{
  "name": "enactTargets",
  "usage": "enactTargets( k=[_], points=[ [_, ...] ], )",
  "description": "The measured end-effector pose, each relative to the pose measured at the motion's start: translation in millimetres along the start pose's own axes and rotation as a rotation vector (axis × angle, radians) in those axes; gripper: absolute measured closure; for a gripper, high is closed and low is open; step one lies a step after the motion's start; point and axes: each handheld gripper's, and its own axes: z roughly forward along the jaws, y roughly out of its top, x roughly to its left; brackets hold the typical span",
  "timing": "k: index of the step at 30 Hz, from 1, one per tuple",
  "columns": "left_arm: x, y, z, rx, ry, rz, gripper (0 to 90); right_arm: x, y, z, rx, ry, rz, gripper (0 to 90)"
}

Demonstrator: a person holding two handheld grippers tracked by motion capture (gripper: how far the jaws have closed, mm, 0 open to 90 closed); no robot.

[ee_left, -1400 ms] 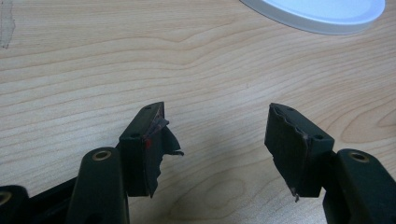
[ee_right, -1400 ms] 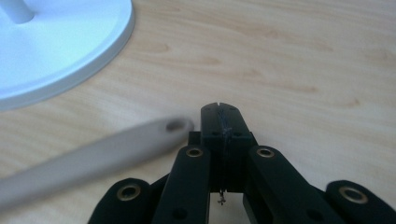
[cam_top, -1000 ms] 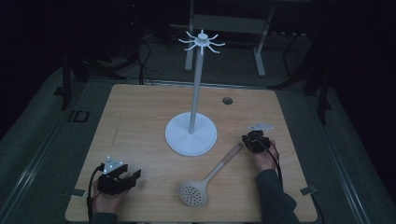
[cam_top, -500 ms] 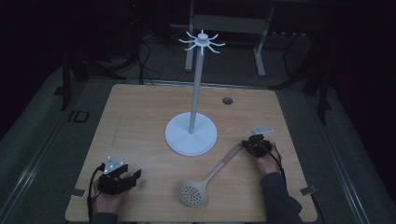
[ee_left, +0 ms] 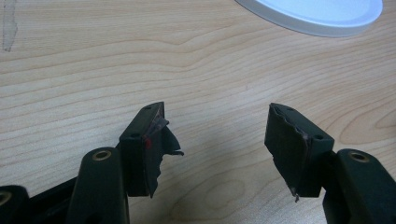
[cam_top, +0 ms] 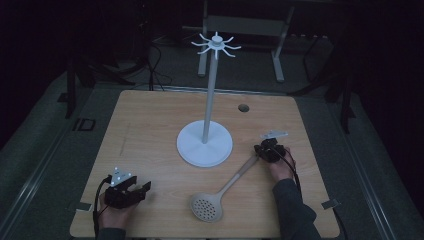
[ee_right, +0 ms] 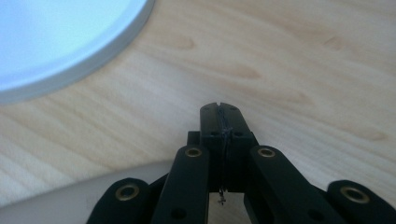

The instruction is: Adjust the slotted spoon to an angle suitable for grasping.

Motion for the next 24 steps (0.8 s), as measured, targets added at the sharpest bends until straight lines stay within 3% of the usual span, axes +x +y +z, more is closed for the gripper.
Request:
enactTargets(
  k=[4,15,24],
  points=[
    [-0.4,0.1,0.1,0.002,0.001,0.002,39.1,-0.1,-2.4,-0.5,0.010,0.008,0.001,90.0],
    [0.1,-0.2,-0.2,-0.001,0.002,-0.001,39.1,1.9,-9.7,-14.5,0.072,-0.005,-0.057,90.0],
    [-0.4,-0.3,0.4,0.001,0.003,-0.003,39.0,6.5,-31.9,-37.9,0.094,-0.022,-0.067,90.0]
  ],
)
